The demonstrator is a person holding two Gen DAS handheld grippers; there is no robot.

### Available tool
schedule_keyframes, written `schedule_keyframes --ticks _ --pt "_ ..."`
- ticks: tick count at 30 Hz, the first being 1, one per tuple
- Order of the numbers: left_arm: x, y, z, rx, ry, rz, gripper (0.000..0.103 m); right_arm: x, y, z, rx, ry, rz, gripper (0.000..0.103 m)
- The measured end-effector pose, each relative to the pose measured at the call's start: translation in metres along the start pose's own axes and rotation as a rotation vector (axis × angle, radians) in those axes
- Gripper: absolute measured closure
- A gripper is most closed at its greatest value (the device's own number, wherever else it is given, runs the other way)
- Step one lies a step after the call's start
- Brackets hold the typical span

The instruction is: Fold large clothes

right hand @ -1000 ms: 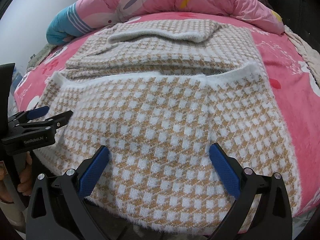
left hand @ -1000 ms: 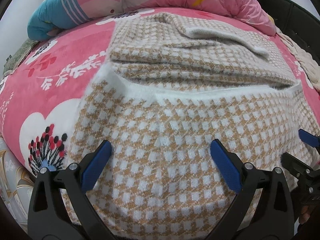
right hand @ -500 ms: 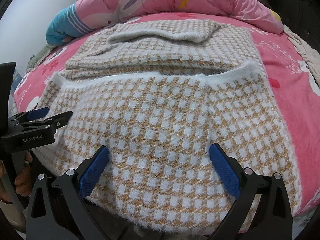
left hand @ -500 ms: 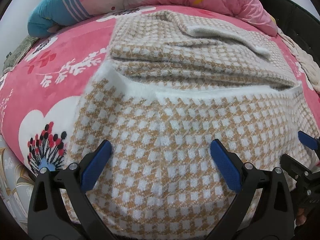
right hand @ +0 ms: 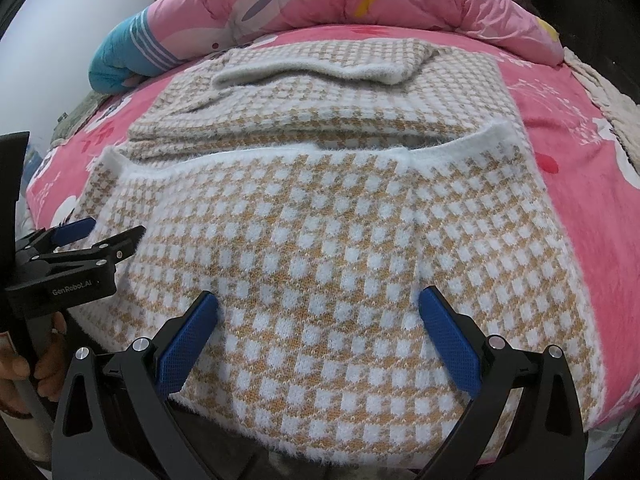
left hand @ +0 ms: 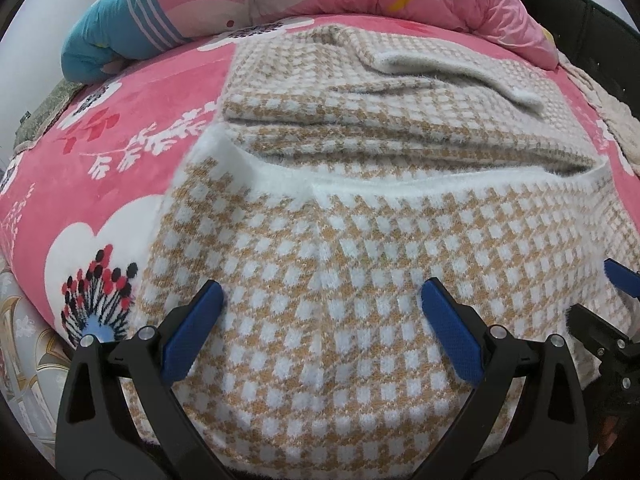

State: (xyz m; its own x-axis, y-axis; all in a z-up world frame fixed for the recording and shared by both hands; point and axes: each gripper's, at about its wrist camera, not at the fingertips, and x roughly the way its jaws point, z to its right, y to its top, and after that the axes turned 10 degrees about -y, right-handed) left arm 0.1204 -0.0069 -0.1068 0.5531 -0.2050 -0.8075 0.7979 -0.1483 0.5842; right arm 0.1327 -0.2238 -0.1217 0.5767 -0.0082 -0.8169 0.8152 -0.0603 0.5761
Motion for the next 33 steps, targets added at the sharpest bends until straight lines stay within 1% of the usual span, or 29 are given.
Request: schedule_keyframes --ticks 3,12,16,19,21,25,31,33 --pt "-0.003 -0.005 0.003 0.000 0.000 -0.001 0.006 0.000 -0.002 -0.001 0.006 -0.002 0.011 0.006" --pt "-0.002 -0.002 0.002 0.001 -0.002 -0.001 0.006 -0.004 -0.006 -0.003 0.009 -0.017 0.036 0.006" --pt "0.002 0.001 0.000 0.001 -0.003 -0.001 0.006 -0.009 -0.007 -0.005 0.018 -0.019 0.023 0.006" --pt "0.001 0.001 0.000 0.002 -0.003 -0.001 0.006 -0.012 -0.003 -0.004 0.015 -0.019 0.013 0.006" --pt "-0.001 -0.001 0.000 0.002 -0.005 0.002 0.006 -0.016 0.000 -0.003 0.018 -0.015 0.023 0.006" --pt "0.002 0.004 0.000 0.003 -0.004 -0.002 0.006 -0.024 0.009 -0.002 0.028 0.031 0.054 0.006" --pt "0.002 0.004 0.000 0.003 -0.005 -0.002 0.006 -0.024 0.023 -0.015 -0.029 0.022 0.086 0.006" --pt "0.001 0.003 0.001 0.002 -0.004 -0.003 0.006 -0.021 0.026 -0.018 -0.034 0.023 0.087 0.011"
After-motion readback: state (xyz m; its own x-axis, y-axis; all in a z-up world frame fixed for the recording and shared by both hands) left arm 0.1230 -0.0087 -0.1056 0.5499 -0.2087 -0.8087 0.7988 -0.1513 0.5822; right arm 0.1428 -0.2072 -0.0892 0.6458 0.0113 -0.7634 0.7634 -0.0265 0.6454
